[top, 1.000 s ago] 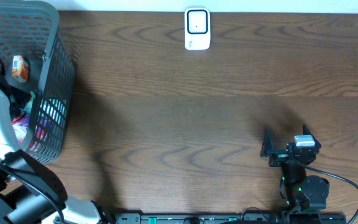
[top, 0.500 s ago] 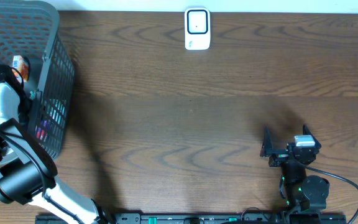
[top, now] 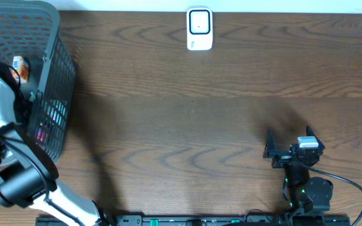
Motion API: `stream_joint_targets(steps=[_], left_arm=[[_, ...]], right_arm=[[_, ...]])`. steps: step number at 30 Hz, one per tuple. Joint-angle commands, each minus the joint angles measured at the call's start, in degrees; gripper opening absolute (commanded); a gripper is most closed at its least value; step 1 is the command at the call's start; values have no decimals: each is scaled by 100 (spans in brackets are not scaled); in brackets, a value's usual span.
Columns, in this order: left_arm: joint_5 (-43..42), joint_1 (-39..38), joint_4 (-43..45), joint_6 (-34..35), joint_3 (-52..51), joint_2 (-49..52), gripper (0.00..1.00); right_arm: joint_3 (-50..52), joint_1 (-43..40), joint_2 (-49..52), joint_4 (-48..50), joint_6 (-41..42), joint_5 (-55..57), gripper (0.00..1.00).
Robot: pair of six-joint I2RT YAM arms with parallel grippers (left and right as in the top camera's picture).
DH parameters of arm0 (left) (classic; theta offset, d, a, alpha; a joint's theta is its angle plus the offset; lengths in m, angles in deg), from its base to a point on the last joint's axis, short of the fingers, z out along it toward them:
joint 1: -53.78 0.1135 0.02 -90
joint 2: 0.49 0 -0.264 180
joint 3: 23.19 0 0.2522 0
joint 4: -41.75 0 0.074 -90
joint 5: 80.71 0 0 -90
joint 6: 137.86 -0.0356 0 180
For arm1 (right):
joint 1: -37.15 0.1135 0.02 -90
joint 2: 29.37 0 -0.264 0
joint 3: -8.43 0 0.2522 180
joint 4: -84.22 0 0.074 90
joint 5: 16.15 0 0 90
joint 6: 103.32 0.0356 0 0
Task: Scan the item barcode
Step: 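Lift the pad pack out and place it on the table near the scanner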
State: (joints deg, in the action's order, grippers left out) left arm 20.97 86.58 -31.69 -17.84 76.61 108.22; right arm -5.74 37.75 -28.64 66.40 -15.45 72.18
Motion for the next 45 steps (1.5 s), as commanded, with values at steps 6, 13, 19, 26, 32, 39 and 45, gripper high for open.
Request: stream_joint_targets(steps=[6, 13, 19, 26, 32, 39, 45], left_arm=[[-704, -15, 560, 68, 415, -2380, 7], [-2192, -181, 1427, 68, 415, -4107, 7], [-2472, -1947, 1888, -389, 415, -4649, 7], [-1749, -4662, 1947, -752, 409, -3995, 7], [-1095, -5965, 2033, -752, 409, -2671, 7], [-1099, -6675, 2900, -721, 409, -859, 7], [-1099, -7110, 3694, -575, 409, 247, 8]], right_arm=[[9, 15, -24, -22, -9, 4, 99], [9, 13, -24, -22, -9, 4, 99], [9, 15, -24, -22, -9, 4, 99], [9, 13, -24, -22, -9, 4, 99], [9, 15, -24, -22, -9, 4, 99], [9, 13, -24, -22, -9, 4, 99], [9, 15, -24, -22, -9, 4, 99]])
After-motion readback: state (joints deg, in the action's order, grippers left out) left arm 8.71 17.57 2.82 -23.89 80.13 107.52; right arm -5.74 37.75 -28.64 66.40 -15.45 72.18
